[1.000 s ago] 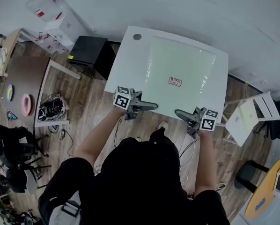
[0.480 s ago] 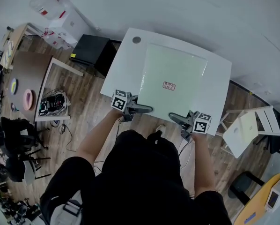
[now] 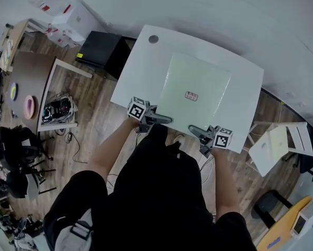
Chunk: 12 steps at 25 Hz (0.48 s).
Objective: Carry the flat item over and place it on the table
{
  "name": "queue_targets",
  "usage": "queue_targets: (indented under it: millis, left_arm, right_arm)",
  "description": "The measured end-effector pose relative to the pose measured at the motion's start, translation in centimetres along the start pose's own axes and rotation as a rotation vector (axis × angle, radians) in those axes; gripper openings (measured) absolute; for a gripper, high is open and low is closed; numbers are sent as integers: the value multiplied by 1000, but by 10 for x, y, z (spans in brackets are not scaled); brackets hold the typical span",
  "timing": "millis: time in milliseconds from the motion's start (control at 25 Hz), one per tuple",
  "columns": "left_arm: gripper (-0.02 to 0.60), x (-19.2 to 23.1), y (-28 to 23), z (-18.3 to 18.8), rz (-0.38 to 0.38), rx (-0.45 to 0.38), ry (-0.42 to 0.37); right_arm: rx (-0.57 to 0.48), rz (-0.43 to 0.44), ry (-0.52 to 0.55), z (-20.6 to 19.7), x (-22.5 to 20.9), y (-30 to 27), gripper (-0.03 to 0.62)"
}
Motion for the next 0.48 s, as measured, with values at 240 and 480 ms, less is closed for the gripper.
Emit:
queue_targets:
  millis: [240, 480]
  left_arm:
    - [293, 23, 4, -14, -38, -15, 123]
    - [293, 49, -4, -20, -47, 1, 207]
  right_arm:
    - [15, -3, -106, -10, -24, -10, 309]
    - [0, 5, -188, -18, -47, -7, 310]
Point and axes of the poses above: the fingertips, and each gripper's own axes: y backward along the fingers, x to its left, z out of its top, the point moved 6 cm from there along y, backward along the fingers, and after that the axes turned 12 degrees about x, right-handed, at the moved point
